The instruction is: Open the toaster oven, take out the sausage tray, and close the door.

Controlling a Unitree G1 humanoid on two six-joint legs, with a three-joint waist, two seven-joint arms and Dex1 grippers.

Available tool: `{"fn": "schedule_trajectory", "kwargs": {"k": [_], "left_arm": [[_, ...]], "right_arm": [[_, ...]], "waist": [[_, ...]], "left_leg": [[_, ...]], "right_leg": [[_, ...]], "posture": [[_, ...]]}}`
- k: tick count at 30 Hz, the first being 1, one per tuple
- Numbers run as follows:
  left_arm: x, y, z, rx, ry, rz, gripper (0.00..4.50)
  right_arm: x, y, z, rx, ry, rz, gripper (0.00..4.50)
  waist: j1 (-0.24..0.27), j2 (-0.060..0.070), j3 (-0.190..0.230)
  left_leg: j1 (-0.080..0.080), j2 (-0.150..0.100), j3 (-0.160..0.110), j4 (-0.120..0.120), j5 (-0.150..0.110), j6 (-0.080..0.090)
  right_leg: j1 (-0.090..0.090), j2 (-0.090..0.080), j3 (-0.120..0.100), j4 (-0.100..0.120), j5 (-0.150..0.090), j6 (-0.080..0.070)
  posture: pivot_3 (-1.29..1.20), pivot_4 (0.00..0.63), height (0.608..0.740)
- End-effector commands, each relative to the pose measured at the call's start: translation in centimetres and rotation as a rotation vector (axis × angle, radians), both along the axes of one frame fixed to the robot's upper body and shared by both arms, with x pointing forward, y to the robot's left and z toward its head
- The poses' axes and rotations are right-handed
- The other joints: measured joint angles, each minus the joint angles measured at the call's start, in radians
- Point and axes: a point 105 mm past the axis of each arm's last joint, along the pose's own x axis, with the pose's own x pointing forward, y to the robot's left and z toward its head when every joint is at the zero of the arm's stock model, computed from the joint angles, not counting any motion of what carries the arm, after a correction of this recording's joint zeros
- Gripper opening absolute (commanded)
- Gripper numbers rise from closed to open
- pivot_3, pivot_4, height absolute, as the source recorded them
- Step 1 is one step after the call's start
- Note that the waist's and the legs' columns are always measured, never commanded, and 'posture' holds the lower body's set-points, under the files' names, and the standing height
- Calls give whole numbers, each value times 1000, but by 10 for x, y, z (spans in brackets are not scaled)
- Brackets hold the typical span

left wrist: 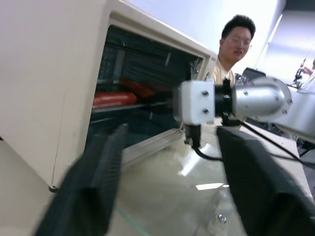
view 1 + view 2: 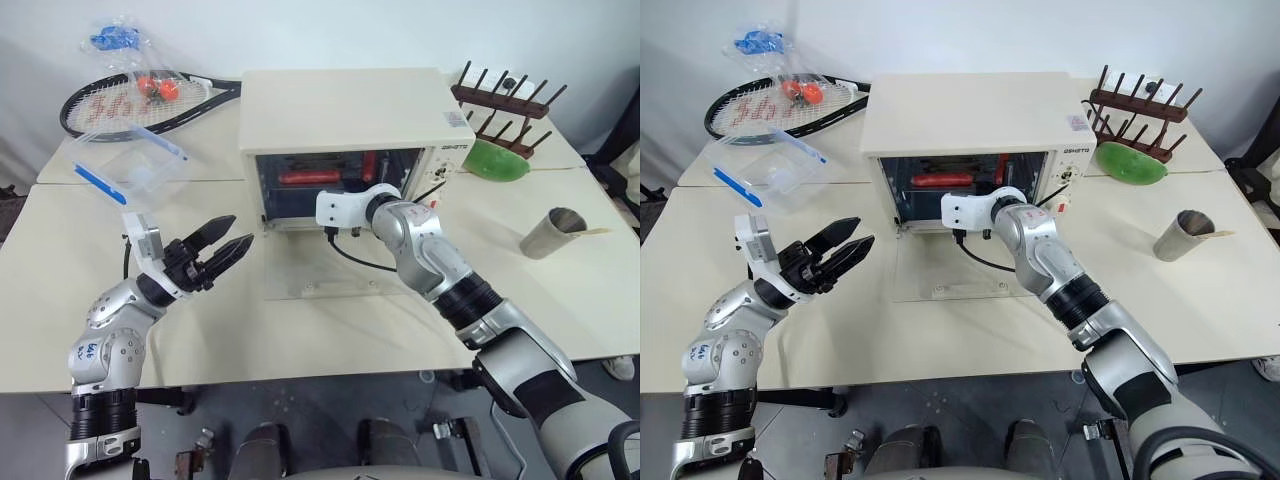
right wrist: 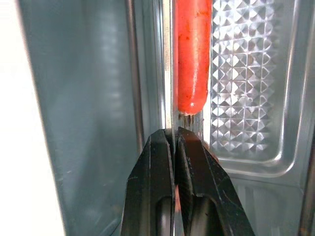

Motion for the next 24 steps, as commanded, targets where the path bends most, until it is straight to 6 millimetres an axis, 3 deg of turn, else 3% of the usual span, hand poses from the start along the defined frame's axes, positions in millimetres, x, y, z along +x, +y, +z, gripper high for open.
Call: {"fn": "schedule_trajectory", "kwargs": {"k": [1, 3, 13, 24], "left_arm": [[-4, 5, 10, -14, -28, -32, 4163], [-2, 7, 9, 3, -27, -20, 4480], [7, 19, 2, 55, 16, 43, 4480], [11, 18, 0, 46, 71, 16, 4480]], "right_arm": [[-17, 11, 20, 16, -73, 68, 0], [-23, 11, 19, 9, -81, 82, 0], [-51, 13, 14, -41, -162, 145, 0], [-76, 7, 10, -8, -207, 165, 0]], "waist": [[-2, 0, 0], [-5, 0, 0], [-12, 0, 0], [-12, 0, 0]], "left_leg": [[0, 0, 0, 0, 0, 0], [0, 0, 0, -1, 0, 0], [0, 0, 1, -3, 0, 0], [0, 0, 2, -3, 0, 0]], "right_leg": [[0, 0, 0, 0, 0, 0], [0, 0, 0, -1, 0, 0], [-1, 0, 0, -2, 0, 0], [-1, 0, 0, -3, 0, 0]], "posture": [[0, 150, 740], [0, 150, 740], [0, 150, 740], [0, 150, 740]]}}
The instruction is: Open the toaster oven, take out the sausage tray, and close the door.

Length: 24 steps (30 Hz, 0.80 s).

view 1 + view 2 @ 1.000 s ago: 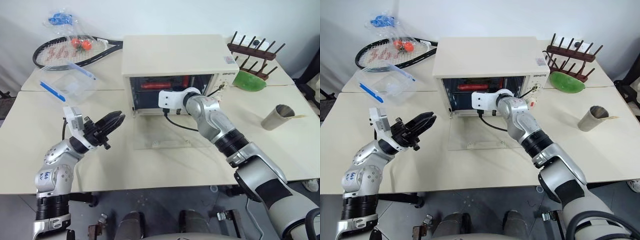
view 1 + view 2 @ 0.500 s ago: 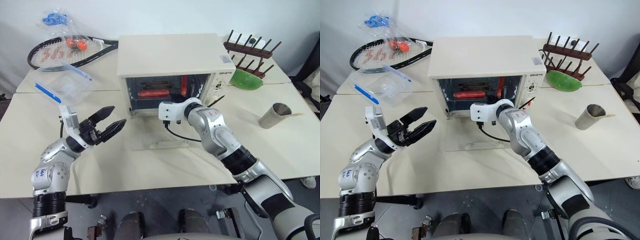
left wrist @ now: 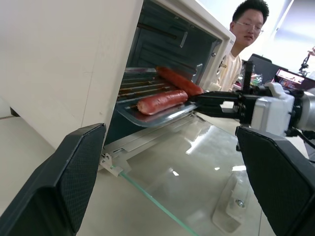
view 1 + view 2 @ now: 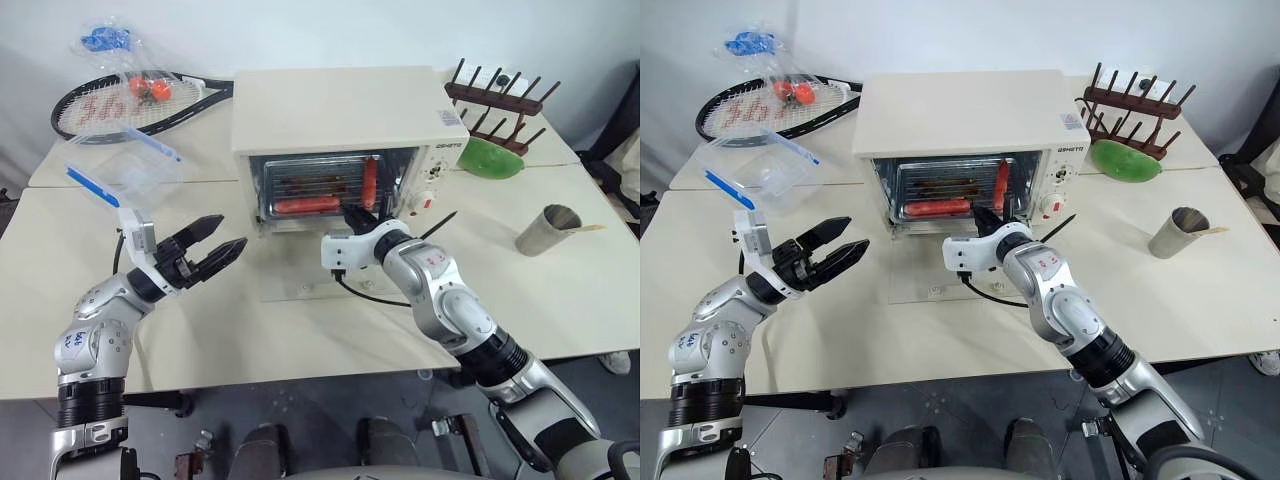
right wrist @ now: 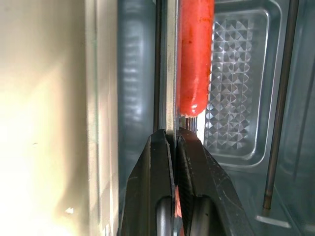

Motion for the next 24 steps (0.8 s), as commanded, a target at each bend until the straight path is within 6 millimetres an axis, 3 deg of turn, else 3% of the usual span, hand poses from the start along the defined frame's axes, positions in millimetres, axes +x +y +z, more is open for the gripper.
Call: {"fn": "schedule_trajectory", "kwargs": {"k": [1, 14, 24], "left_arm": [[1, 3, 6, -2, -13, 0, 4480], [5, -2, 4, -35, 67, -56, 4480], [2, -1, 4, -80, 128, -95, 4480]], "right_arm": [[-22, 10, 29, 66, -115, 75, 0], [-68, 2, 12, 21, -87, 161, 0], [-85, -9, 14, 14, -112, 183, 0]], "waist": [[1, 0, 0], [5, 0, 0], [21, 0, 0]], "left_leg": [[0, 0, 0, 0, 0, 0], [0, 0, 1, -1, 0, 0], [0, 0, 1, 0, 0, 0]], "right_leg": [[0, 0, 0, 0, 0, 0], [0, 0, 0, -1, 0, 0], [0, 0, 1, -1, 0, 0]], "posture": [[0, 150, 740], [0, 150, 740], [0, 150, 740]]}}
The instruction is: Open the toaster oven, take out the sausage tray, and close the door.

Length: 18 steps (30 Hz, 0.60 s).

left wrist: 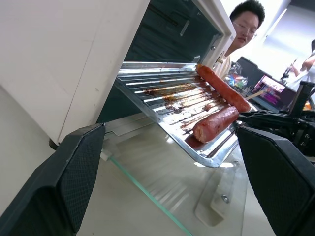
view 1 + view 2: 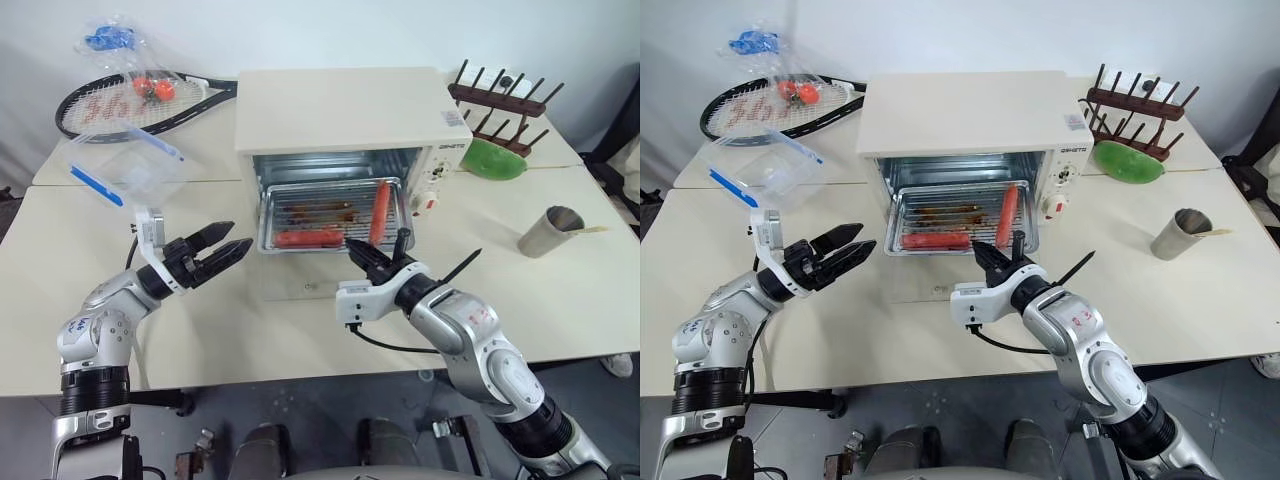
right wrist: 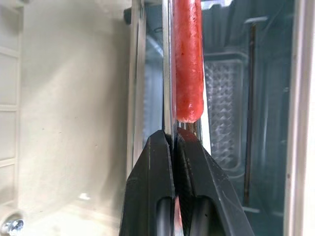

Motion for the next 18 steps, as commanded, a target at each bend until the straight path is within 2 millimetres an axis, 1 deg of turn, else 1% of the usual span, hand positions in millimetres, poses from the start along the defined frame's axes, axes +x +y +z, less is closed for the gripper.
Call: {"fn": "schedule_trajectory", "kwargs": {"k": [1, 4, 10, 12, 18], "left_arm": [[-5, 4, 9, -13, 1, -23, 4480], [-7, 4, 7, -9, 43, -28, 4480], [-8, 5, 11, -38, 116, -38, 4480], [-7, 4, 15, -63, 136, -30, 4480], [-8, -4, 16, -61, 206, -44, 4480]], "right_arm": [[-16, 2, 23, 24, -99, 59, 0], [-20, -1, 22, 24, -101, 72, 0], [-30, -4, 21, 44, -98, 112, 0], [-32, -4, 21, 50, -96, 128, 0], [-40, -4, 24, 73, -103, 180, 0]], "waist": [[6, 0, 0], [10, 0, 0], [10, 0, 0], [10, 0, 0], [13, 0, 0]], "left_leg": [[0, 0, 0, 0, 0, 0], [0, 0, 0, 1, 0, 0], [0, 0, 0, 2, 0, 0], [0, 0, 0, 2, 0, 0], [0, 0, -1, 2, 0, 0]], "right_leg": [[0, 0, 0, 0, 0, 0], [0, 0, 0, 0, 0, 0], [1, 0, 0, 0, 0, 0], [1, 0, 0, 0, 0, 0], [2, 0, 1, 0, 0, 0]], "posture": [[0, 150, 740], [0, 150, 740], [0, 150, 740], [0, 150, 740], [0, 150, 740]]}}
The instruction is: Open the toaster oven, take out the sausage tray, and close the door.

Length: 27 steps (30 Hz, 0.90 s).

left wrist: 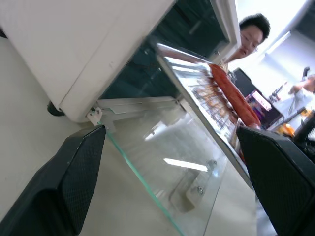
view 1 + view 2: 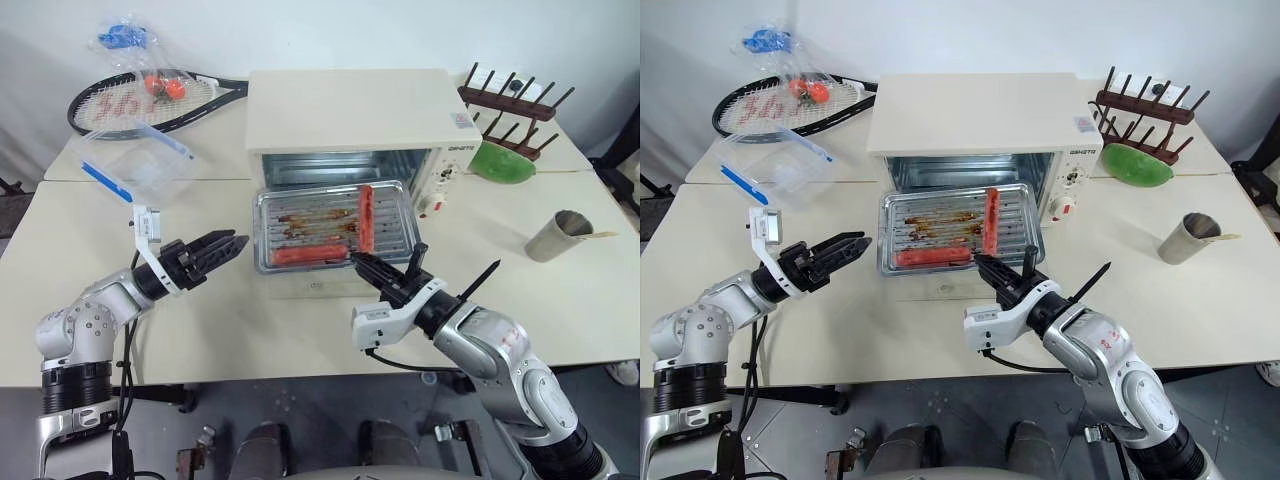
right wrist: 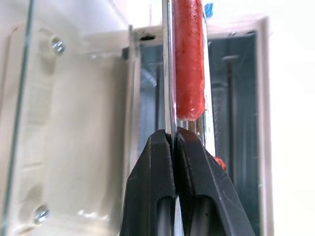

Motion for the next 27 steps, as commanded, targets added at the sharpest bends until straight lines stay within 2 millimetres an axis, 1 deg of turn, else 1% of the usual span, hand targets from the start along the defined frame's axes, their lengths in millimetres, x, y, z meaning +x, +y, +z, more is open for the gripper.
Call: {"fn": "schedule_trajectory", "kwargs": {"k": [1, 5, 8, 12, 16, 23, 26, 27], "left_arm": [[-5, -5, 15, -24, -20, -28, 4480], [-8, -12, 22, -127, 81, -72, 4480], [-11, -20, 17, -127, 213, -131, 4480], [-15, -29, 22, -172, 315, -226, 4480], [-13, -37, 21, -219, 390, -271, 4480], [-16, -42, 17, -270, 490, -333, 4480], [-15, -41, 15, -296, 512, -327, 3916], [-16, -42, 14, -296, 522, -331, 3635]], "right_arm": [[-13, 1, 20, 51, -79, 59, 0], [-17, -2, 17, 38, -73, 96, 0], [-21, -2, 15, 28, -74, 118, 0], [-23, -4, 14, 15, -76, 133, 0], [-22, -5, 13, 4, -77, 136, 0], [-22, -6, 12, -4, -80, 138, 0], [-20, -8, 13, -2, -79, 128, 0], [-19, -9, 14, 2, -79, 126, 0]], "waist": [[1, 0, 0], [3, 0, 0], [3, -1, 0], [5, -1, 0], [8, -1, 0], [22, -1, 0], [22, -1, 0], [22, -1, 0]], "left_leg": [[0, 0, 0, 0, 0, 0], [0, 0, -1, 1, 0, 0], [0, 0, -1, 1, 0, 0], [0, 0, -1, 2, 0, 0], [0, 0, -2, 2, 0, 0], [0, 0, -1, 2, 0, 0], [0, 0, -1, 3, 0, 0], [1, 0, -1, 3, 0, 0]], "right_leg": [[0, 0, 0, 0, 0, 0], [1, 0, 0, 0, 0, 0], [1, 0, 0, 0, 0, 0], [1, 0, 1, 1, 0, 0], [1, 0, 1, 1, 0, 0], [1, 0, 1, 1, 0, 0], [1, 0, 2, 1, 0, 0], [1, 0, 2, 1, 0, 0]], "posture": [[0, 150, 740], [0, 150, 740], [0, 150, 740], [0, 150, 740], [0, 150, 740], [0, 150, 740], [0, 150, 740], [0, 150, 740]]}}
